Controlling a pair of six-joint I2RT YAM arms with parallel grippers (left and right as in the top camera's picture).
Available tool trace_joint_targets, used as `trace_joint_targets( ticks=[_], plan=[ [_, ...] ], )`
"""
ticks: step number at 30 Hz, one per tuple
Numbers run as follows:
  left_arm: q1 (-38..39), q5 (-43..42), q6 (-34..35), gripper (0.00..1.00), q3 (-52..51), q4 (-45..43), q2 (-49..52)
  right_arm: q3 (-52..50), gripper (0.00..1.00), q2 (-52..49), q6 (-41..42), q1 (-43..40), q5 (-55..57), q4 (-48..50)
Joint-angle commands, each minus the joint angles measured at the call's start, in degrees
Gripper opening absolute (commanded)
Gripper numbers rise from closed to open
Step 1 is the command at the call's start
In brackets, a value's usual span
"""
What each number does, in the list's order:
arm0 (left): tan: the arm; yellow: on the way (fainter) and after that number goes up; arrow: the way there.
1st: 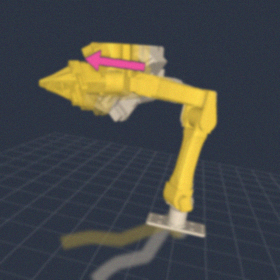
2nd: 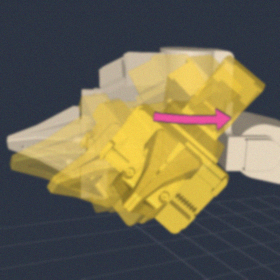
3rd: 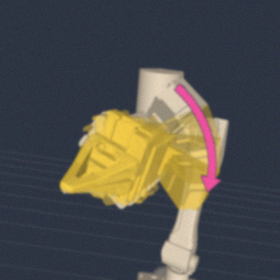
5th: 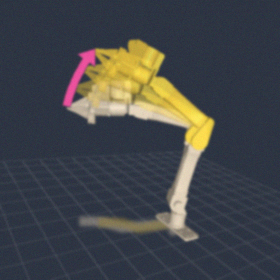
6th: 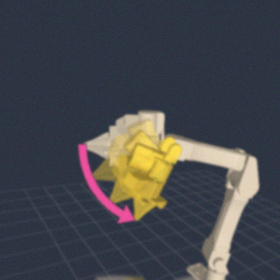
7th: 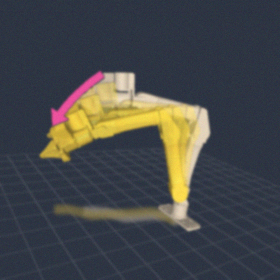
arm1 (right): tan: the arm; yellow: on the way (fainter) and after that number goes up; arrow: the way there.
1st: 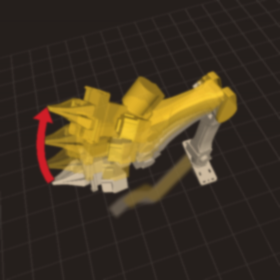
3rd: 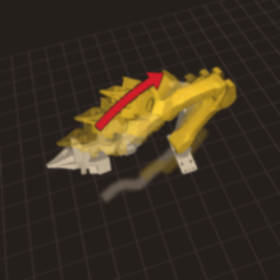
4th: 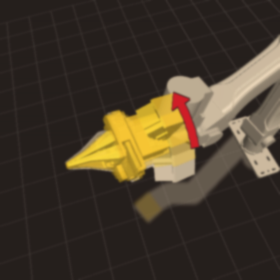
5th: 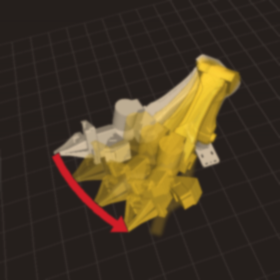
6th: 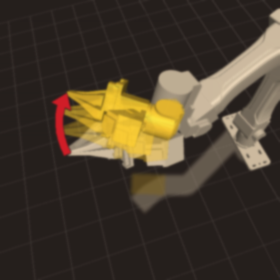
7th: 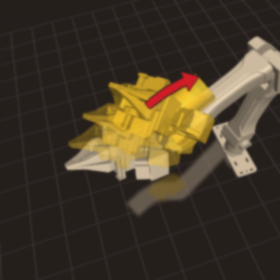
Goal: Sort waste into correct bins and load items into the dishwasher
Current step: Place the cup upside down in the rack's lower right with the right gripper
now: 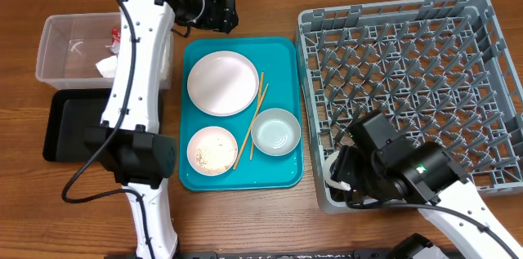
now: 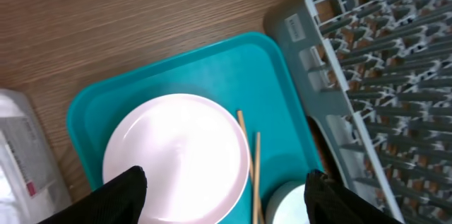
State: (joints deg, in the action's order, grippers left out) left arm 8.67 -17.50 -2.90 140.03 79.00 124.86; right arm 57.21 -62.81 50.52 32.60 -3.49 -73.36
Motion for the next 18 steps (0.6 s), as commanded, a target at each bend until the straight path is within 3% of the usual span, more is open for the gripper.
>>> trace_joint_targets(
  ticks=[1,18],
  plan=[
    [0.5,4.6,0.8,0.74,1.5,0.0,0.0,1.3,0.58,-1.1,3.8,0.5,3.1,-0.1],
    [0.7,4.6,0.8,0.74,1.5,0.1,0.0,1.4,0.63,-6.1,5.0,-0.9,6.0,-2.0]
  ],
)
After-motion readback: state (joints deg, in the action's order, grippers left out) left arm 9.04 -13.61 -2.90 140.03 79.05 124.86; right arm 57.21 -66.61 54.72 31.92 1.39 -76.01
